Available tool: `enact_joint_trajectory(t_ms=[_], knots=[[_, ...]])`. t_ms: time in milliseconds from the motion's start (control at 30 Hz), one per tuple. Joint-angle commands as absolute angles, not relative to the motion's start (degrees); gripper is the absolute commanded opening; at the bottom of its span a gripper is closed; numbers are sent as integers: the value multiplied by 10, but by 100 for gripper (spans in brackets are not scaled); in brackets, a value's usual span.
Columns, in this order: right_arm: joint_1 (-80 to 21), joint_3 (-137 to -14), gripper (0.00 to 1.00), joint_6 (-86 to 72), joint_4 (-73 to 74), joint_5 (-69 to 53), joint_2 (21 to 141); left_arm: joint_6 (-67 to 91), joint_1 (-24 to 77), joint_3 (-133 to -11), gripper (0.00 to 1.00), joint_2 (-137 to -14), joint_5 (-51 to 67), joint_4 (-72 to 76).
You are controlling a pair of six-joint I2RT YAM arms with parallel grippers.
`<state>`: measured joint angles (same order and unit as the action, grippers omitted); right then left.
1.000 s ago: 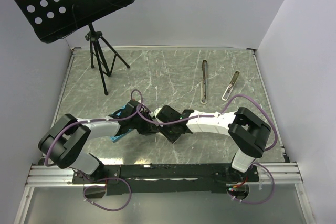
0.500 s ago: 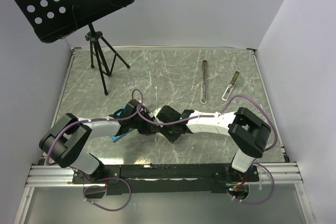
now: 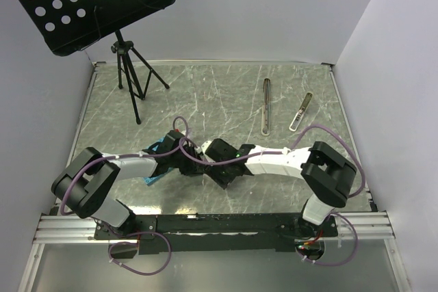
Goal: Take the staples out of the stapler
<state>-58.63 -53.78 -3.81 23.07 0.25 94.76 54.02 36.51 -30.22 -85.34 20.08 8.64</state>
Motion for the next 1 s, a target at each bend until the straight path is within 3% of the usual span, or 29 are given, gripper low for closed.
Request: enact_joint_trajectory(t_ms=[0,167,733,967], knots=[[-589,-526,66,-54,238,35,871,520,368,-308,31,-836,198,90],[-587,-505,68,-55,230,38,855,517,368,-317,32,-833,192,78],[-584,-530,56,-42,198,4,939,511,368,-329,31,-845,191,78],[-584,-513,42,-40,182,8,938,510,368,-334,28,-855,191,83]])
